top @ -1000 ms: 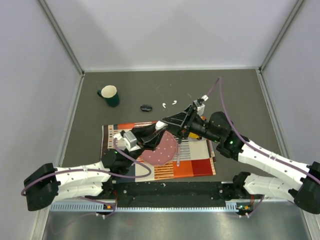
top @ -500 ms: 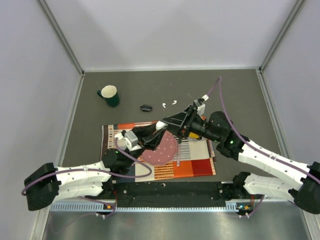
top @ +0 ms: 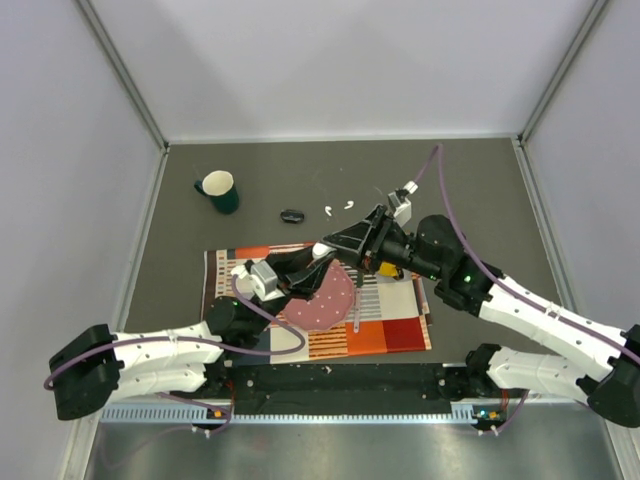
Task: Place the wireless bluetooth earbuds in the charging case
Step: Pick up the charging case at the center of the board, then open the charging case.
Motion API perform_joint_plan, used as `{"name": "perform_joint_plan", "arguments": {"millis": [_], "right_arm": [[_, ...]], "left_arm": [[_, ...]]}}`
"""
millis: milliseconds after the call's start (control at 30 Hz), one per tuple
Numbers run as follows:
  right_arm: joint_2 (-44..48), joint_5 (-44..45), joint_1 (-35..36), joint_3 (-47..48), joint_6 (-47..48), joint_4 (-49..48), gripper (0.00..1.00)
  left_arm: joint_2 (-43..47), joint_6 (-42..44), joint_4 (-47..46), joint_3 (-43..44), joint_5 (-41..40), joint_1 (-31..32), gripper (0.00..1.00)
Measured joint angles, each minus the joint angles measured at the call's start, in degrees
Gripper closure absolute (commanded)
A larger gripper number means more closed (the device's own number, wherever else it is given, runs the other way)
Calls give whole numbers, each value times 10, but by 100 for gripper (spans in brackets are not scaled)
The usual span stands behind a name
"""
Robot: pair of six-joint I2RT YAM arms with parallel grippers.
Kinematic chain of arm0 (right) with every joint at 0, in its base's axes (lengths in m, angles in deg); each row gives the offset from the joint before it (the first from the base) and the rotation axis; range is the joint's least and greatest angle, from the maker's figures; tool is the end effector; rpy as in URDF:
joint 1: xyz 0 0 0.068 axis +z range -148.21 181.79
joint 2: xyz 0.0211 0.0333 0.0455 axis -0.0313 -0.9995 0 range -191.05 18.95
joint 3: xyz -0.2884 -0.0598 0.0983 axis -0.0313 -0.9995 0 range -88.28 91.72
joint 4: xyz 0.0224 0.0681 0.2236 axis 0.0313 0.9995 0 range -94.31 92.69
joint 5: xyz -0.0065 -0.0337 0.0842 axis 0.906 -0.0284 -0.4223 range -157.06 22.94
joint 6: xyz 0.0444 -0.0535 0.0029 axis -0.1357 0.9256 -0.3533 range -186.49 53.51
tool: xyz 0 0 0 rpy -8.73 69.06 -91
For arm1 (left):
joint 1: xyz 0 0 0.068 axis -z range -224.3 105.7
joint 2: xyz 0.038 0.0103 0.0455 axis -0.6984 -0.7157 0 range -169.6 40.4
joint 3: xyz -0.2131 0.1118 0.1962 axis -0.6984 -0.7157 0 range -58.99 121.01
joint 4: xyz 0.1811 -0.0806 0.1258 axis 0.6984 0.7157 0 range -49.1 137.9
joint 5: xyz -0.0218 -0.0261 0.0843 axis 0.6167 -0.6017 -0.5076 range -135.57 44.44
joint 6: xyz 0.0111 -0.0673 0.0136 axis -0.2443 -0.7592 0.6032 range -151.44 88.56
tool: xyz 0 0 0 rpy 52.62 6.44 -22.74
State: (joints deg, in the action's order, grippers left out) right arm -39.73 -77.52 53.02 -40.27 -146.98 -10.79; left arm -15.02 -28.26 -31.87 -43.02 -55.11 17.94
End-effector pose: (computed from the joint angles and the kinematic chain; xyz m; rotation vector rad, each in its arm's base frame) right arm 0.1270 0.1746 0.3815 0.3442 1.9993 1.7899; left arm 0.0836 -0.1387 0.3430 0.4186 0.9446 -0.8591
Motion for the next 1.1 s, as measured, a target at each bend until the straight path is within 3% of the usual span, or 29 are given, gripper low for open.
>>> {"name": "perform_joint_plan", "arguments": {"millis": [233,433,667,867,1100], "right_arm": [[0,0,1,24,80,50,19],[7,8,1,34,135,83,14],[33,19,1,113,332,173,14],[33,-29,6,141,467,212,16],[21,-71,28,151,533,240,18]], "left_arm": [[10,2,-6,-14,14,0,100],[34,4,-6,-30,21,0,100],[110,-20,-2,-61,33,-23,100],[171,-104,0,-61,134,-104,100],[147,-164,37,-48,281,-158,100]]}}
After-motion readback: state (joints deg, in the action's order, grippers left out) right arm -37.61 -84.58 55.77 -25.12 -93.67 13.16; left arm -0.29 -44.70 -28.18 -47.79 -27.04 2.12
